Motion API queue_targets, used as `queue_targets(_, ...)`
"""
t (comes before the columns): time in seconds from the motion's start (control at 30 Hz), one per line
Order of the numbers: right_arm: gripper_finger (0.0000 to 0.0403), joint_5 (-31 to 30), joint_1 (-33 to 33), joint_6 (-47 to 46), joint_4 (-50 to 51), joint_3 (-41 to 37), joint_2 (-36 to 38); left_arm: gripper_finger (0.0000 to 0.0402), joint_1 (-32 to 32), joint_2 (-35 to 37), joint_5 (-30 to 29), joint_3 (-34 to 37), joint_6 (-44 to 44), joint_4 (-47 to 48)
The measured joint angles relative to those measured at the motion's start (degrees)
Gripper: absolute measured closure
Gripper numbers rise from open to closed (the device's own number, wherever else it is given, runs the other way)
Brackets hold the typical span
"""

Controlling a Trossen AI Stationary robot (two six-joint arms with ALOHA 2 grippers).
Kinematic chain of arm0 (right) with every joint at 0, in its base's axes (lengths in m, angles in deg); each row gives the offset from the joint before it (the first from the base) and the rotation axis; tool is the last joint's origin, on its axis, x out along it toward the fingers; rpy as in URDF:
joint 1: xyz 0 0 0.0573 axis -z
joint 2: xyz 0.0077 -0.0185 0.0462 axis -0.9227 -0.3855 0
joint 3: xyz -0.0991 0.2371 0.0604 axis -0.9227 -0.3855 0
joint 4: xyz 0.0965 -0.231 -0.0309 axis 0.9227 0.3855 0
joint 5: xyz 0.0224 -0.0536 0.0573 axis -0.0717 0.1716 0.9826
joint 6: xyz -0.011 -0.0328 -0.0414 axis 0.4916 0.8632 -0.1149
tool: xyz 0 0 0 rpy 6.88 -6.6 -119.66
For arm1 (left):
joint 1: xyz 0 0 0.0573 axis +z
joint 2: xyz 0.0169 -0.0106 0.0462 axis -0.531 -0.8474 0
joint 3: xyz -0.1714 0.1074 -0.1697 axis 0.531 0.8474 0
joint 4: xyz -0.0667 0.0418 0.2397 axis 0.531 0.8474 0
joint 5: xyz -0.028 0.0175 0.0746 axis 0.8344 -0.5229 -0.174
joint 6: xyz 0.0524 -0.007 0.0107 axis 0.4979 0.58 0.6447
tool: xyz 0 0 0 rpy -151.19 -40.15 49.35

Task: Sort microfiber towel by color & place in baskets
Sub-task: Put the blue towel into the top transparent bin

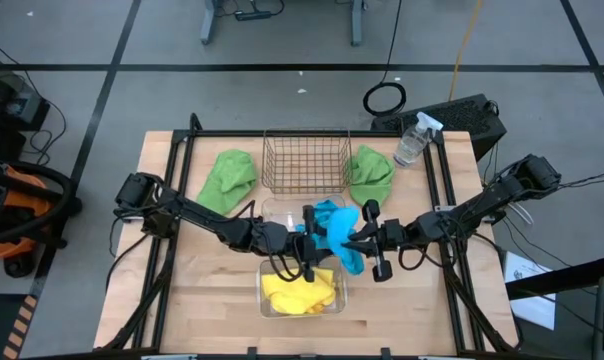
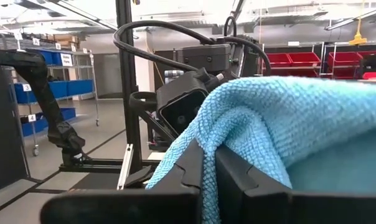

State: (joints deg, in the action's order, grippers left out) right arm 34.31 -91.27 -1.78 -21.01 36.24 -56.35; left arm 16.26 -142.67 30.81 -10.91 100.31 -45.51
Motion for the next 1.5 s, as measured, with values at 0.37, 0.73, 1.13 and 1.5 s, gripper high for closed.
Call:
queue_targets(0.37,0.0285,-1.69,-1.49,-4.81,12.26,0.0,2.96,0.0365,-0.51,1.62,-1.35,0.02,-0.13,7.56)
queue_targets(0.73,0.0156,-15.08,-8.37,-7.49,30.4,0.09,10.82,0.036,-0.83,8.34,-1.75,0.02,-7.93,22.88)
queue_targets(1.13,0.0135,-23.28,-11.09,15.53,40.1,17.76,-2.74,0.036,0.52,8.79,0.42,0.02,-9.24,25.01)
queue_targets(1.5,0.0135,-24.82,-11.58,28.19,62.69,41.57,-20.78,0.036,0.44,8.79,0.51,0.02,-10.66,28.05)
